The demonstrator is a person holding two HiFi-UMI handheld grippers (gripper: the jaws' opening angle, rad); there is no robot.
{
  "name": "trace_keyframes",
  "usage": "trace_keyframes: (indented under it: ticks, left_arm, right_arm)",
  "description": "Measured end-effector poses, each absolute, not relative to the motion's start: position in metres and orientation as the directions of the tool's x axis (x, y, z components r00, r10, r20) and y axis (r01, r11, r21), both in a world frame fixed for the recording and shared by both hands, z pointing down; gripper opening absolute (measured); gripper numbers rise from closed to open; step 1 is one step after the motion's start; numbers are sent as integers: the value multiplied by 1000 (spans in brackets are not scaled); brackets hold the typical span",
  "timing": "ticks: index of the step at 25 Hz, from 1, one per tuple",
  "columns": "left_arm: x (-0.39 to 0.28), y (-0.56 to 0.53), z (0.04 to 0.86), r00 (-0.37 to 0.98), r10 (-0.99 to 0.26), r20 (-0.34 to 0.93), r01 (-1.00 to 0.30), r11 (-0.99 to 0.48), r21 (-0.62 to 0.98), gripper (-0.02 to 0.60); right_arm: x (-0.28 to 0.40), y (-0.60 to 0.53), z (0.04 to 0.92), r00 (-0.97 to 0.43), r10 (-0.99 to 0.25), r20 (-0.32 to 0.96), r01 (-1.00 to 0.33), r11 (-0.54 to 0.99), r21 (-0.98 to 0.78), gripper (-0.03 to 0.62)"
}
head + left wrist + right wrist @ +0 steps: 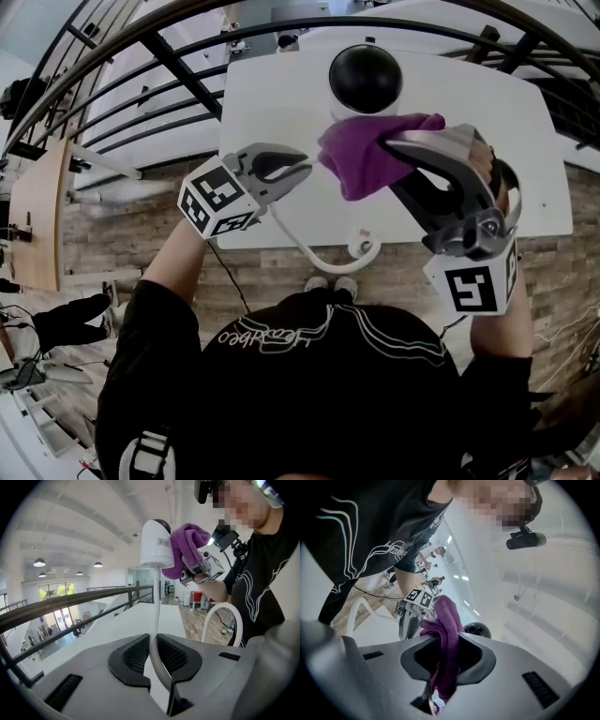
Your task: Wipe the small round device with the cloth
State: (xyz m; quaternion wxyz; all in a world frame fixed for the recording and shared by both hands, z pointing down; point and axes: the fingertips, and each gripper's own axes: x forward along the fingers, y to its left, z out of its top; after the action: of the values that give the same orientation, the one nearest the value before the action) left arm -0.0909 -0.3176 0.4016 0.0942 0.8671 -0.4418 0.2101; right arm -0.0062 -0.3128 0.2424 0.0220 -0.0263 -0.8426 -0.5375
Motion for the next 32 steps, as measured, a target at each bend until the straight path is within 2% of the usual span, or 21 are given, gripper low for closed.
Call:
trace_keyframes:
  ticks: [10,22,27,32]
  left_arm:
    - [-92,-316,405,520,-729,444,-806,-591,-27,60]
    - [-93,-314,404,532,-737,417,-808,-590,-11,60]
    - [-93,-315,406,535,-735,417,-806,-592,-11,60]
    - [-92,-314,404,532,-732,425,-803,-595,-20,61]
  right_arm:
    - [-6,-312,264,-997,6,83,75,496,865,66]
    - [8,-305,314,-969,-99,228,135,562,816,66]
    - [29,-305,322,-957,-163,241,77,656,751,66]
    - [47,-307,304,-962,-199,188,-11,715,699,66]
